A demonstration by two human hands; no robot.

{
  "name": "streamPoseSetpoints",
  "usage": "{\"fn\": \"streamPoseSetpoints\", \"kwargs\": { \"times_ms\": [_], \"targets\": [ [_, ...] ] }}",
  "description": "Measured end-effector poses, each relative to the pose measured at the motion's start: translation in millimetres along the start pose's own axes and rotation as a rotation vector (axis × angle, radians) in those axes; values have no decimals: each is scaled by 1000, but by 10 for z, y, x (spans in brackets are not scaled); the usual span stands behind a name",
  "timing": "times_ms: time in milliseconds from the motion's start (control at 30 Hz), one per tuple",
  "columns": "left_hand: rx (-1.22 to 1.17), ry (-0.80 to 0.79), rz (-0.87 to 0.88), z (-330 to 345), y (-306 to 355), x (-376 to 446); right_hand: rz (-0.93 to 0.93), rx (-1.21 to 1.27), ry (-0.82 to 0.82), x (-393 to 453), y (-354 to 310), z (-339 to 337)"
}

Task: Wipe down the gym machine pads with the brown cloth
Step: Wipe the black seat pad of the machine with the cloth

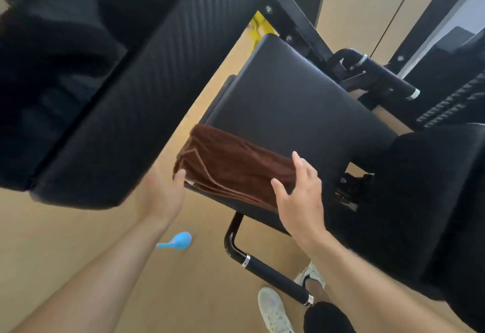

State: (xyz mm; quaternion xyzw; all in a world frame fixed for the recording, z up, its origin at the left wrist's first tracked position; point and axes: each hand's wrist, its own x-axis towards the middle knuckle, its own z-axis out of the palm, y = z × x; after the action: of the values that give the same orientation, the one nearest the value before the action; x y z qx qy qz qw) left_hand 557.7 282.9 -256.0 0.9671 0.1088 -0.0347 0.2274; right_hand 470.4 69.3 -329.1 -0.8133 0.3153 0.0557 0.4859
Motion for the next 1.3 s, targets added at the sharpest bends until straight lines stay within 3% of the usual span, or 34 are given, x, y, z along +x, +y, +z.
{"fn": "streamPoseSetpoints", "kwargs": {
  "times_ms": [67,167,300,400,700,900,1067,1300],
  "targets": [
    [131,-112,230,340,-104,104,-257,-216,-51,99,137,331],
    [275,-227,253,746,-174,319,-462,-464,-159,301,273,799],
    [528,-162,363,1060,-175,543,-537,-519,-103,485,335,992],
    [587,-123,448,1156,-60,723,-590,-515,-69,631,332,983],
    [482,-117,505,1494,641,1380,-699,-489,4,1554,71,652],
    [496,-81,580,1511,569,1266,-675,-438,55,1391,108,697],
    [502,-116,693,1548,270,514,-630,-251,84,835,575,742],
    [437,-121,686,1828,-118,-361,-347,160,38,-55,1170,680]
  ]
}}
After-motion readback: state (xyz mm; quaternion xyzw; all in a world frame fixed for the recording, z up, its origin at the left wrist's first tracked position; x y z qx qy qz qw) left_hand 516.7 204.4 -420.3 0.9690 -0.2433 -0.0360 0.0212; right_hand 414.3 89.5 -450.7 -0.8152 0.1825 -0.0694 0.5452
